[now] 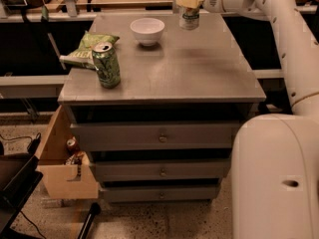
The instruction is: Pick 7up can from white bowl and place on counter
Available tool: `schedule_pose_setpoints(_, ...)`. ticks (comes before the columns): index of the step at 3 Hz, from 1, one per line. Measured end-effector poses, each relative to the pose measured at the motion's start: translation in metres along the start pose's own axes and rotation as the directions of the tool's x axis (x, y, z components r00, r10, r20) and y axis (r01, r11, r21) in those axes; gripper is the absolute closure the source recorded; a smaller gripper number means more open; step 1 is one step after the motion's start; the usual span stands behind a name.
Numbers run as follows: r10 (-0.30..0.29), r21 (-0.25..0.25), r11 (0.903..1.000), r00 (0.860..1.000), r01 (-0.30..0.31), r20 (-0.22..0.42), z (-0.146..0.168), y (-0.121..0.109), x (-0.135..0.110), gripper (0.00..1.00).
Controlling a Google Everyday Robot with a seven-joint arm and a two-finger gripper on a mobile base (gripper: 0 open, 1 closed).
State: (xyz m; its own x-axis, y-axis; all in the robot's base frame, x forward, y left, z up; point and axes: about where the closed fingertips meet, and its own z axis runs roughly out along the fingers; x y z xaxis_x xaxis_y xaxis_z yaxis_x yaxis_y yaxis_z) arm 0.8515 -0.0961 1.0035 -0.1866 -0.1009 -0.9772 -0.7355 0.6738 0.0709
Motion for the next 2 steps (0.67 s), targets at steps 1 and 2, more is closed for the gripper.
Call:
schedule_pose_setpoints(1,-0.021,0.001,0.9998,0.997,0.021,0.078,-0.028,0.004,0.009,1.00)
schedule_pose_setpoints(2,-0.038,-0.014,0.9991,0.991,0.040,0.131,-0.045,0.022,0.034,1.00)
